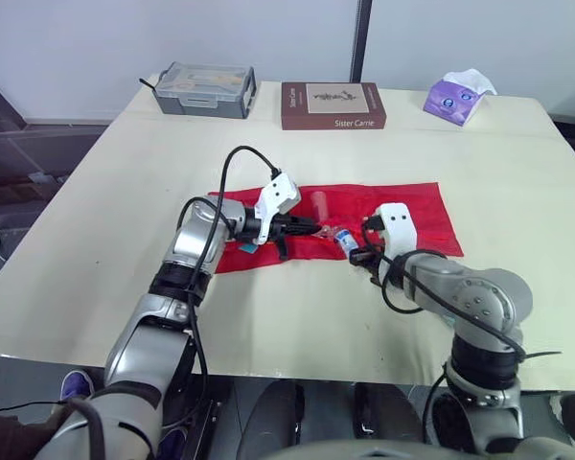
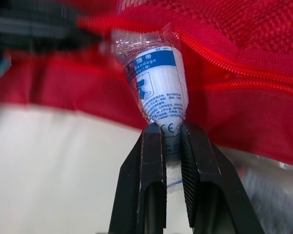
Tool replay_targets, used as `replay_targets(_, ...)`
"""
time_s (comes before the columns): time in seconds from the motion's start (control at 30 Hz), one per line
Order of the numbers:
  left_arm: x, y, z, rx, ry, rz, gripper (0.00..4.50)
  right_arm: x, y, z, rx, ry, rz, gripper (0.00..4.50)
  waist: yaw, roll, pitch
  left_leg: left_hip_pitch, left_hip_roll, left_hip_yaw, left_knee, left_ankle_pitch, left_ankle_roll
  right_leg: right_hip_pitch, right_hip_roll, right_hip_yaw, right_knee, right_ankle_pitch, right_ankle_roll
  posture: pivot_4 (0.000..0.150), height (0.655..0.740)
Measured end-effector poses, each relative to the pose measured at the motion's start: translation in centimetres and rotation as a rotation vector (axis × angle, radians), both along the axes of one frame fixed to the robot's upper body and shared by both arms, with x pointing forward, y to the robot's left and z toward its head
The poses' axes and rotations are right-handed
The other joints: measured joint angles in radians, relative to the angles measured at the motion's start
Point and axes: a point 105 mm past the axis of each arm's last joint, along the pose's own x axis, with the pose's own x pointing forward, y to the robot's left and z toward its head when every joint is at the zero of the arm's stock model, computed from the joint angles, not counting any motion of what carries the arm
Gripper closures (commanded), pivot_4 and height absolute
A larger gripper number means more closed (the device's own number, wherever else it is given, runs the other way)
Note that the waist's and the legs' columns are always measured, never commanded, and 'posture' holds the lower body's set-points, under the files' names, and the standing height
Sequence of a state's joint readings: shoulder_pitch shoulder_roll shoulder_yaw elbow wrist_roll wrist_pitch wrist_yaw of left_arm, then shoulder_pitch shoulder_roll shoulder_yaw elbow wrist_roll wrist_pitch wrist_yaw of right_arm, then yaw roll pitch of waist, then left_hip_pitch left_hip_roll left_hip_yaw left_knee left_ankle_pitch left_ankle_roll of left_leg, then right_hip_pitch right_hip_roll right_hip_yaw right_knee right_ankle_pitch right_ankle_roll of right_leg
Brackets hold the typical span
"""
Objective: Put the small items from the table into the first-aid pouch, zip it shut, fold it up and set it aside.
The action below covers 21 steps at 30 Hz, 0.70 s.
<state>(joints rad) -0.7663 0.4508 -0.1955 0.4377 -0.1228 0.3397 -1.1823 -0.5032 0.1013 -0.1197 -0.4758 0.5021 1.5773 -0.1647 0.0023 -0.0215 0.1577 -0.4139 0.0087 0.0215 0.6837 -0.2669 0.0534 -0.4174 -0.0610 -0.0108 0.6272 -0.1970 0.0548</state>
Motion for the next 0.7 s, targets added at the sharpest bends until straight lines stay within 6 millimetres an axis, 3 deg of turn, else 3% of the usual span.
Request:
replay_targets(0.37, -0.2, -0.4, -0.2, -0.009, 0.000, 0.000, 4.50, 1.6, 0.3, -0.5, 0.024, 0.018, -0.068, 4.44, -0.015, 0.001, 0.000, 0.001, 0.000, 0.000, 0.000, 0.000, 0.000, 0.000, 0.000, 0.000, 0.000, 0.000, 0.000, 0.150, 0.7400)
replay_targets(0.7, -0.1, -0.3, 0.0, -0.017, -0.004, 0.008, 4.50, 1.0, 2.5, -0.4, -0.011, 0.011, 0.062, 4.44, -0.016, 0.001, 0.000, 0.001, 0.001, 0.000, -0.001, 0.000, 0.000, 0.000, -0.001, 0.000, 0.000, 0.000, 0.000, 0.150, 0.7400)
